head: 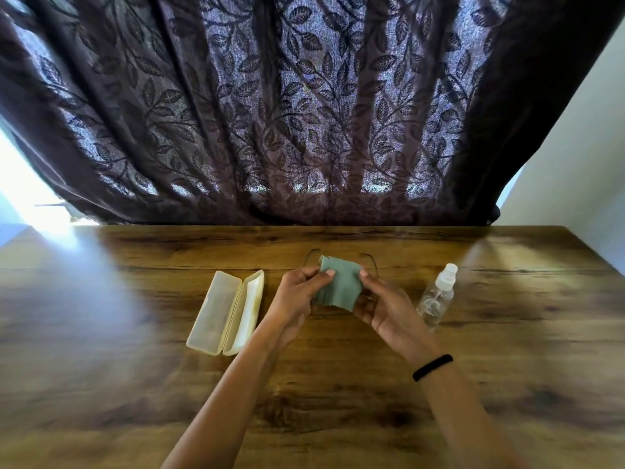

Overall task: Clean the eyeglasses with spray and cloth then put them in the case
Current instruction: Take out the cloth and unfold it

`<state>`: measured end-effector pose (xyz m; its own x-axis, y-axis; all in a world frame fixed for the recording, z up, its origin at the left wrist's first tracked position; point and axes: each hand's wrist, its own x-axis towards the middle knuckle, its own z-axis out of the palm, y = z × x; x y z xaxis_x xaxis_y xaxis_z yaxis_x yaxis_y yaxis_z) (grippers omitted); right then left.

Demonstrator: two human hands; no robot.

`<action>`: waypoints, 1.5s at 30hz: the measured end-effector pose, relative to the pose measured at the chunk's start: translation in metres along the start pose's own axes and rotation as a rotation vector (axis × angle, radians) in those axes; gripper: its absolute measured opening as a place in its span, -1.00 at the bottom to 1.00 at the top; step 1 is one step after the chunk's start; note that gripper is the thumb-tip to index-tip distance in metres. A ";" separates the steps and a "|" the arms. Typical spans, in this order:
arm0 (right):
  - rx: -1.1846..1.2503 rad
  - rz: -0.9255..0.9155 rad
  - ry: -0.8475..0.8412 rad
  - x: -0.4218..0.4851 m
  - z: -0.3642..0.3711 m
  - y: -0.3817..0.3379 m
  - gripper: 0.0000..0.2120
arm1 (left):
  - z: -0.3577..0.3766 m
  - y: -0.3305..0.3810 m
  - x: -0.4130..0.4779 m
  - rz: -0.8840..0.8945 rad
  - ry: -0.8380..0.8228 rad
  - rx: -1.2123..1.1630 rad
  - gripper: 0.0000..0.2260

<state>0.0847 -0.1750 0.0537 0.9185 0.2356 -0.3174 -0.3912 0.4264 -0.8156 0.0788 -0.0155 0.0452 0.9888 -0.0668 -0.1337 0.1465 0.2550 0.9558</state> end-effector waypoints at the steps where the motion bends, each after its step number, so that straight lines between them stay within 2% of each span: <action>1: -0.005 0.027 -0.025 -0.001 -0.001 0.002 -0.67 | 0.000 0.000 0.000 0.004 -0.005 -0.003 -0.78; 5: -0.045 0.025 -0.090 -0.002 -0.001 0.005 -0.71 | 0.000 0.000 -0.001 0.036 -0.030 0.035 -0.73; 12: -0.181 -0.219 -0.050 0.000 0.000 0.004 -0.84 | -0.004 0.008 -0.003 0.079 -0.003 0.053 -0.83; 15: -0.209 -0.250 -0.067 -0.002 0.001 0.004 -0.77 | -0.002 0.010 -0.005 0.089 0.001 0.052 -0.65; 17: -0.194 -0.240 -0.056 -0.001 0.002 0.004 -0.77 | -0.001 0.010 -0.006 0.074 -0.007 0.044 -0.64; 20: -0.120 -0.198 -0.013 0.001 0.002 0.004 -0.78 | -0.003 0.009 -0.007 -0.007 0.008 -0.006 -0.77; 22: -0.048 -0.163 -0.005 0.002 0.000 0.004 -0.79 | -0.004 0.008 -0.007 -0.038 0.017 -0.005 -0.77; 24: 0.005 -0.145 -0.017 0.002 -0.002 0.004 -0.81 | -0.003 0.007 -0.007 -0.022 0.027 0.009 -0.72; 26: 0.036 -0.137 -0.030 0.003 -0.002 0.005 -0.69 | -0.003 0.007 -0.006 0.021 0.021 0.054 -0.62; 27: 0.044 -0.122 -0.033 0.004 -0.002 0.005 -0.66 | -0.003 0.007 -0.005 0.040 0.017 0.066 -0.62; 31: 0.107 -0.004 -0.037 0.004 0.000 0.010 -0.76 | -0.001 0.003 -0.003 0.081 0.027 0.051 -0.70; 33: 0.129 0.034 -0.029 0.005 0.001 0.012 -0.72 | 0.002 0.001 -0.003 0.098 0.035 0.062 -0.71; 36: 0.133 0.038 0.013 0.006 0.002 0.012 -0.72 | 0.004 0.000 -0.002 0.114 0.091 0.091 -0.74; 38: 0.141 0.021 0.046 0.007 0.002 0.011 -0.79 | 0.003 -0.001 -0.002 0.114 0.116 0.104 -0.74; 40: 0.180 -0.010 0.064 0.008 0.002 0.009 -0.87 | 0.002 -0.002 -0.002 0.102 0.110 0.103 -0.76; 45: 0.253 -0.052 0.050 0.007 0.005 0.010 -0.88 | 0.006 -0.008 -0.003 0.042 0.093 0.077 -0.76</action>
<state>0.0869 -0.1652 0.0459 0.9369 0.1668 -0.3072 -0.3396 0.6430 -0.6865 0.0749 -0.0228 0.0399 0.9930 0.0331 -0.1138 0.1060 0.1809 0.9778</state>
